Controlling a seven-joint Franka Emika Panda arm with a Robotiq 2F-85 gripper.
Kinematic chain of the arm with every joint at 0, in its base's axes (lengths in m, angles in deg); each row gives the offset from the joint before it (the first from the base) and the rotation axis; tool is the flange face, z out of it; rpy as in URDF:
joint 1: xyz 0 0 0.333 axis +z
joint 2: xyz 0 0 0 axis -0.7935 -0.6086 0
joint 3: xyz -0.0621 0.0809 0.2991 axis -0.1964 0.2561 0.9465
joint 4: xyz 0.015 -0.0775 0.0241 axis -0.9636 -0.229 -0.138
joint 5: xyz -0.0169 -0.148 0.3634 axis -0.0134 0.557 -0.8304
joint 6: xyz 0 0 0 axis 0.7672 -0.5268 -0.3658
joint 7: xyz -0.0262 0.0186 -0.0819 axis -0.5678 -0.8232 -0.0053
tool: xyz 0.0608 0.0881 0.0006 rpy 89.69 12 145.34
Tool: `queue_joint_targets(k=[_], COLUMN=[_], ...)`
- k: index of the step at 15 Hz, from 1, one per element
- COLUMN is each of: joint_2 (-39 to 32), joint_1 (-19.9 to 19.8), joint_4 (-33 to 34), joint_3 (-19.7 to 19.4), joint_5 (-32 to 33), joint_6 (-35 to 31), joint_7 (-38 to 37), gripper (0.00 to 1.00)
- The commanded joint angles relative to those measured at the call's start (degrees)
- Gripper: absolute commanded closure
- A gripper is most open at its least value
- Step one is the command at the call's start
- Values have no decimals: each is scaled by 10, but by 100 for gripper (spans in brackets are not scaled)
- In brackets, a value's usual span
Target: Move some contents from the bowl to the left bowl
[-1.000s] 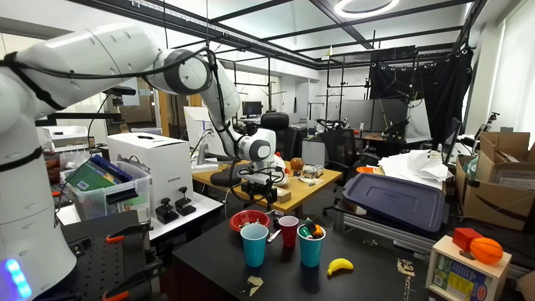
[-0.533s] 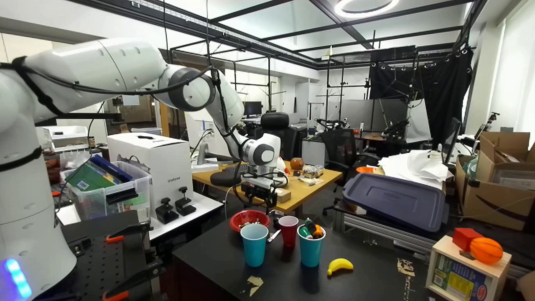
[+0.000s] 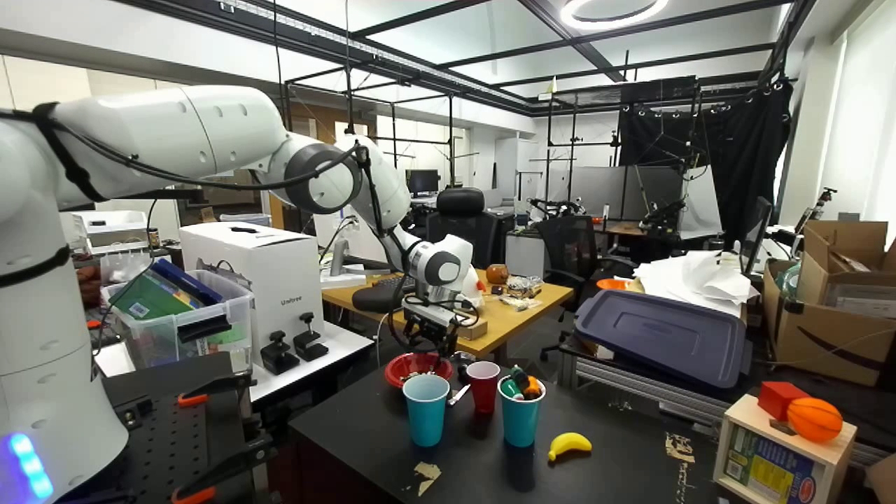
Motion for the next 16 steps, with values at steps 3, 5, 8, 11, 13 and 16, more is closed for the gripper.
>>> queue_joint_targets(k=[3,5,8,11,13,16], joint_2=[-46,-46,-45,-43,-42,-43], joint_1=[7,7,8,8,11,13], joint_4=[65,60,57,54,52,51], joint_3=[9,8,5,3,-3,-8], joint_5=[-18,-8,-6,-4,1,6], joint_6=[46,44,46,45,45,44], joint_7=[10,0,-2,-2,-3,-3], gripper=[0,0,0,0,0,0])
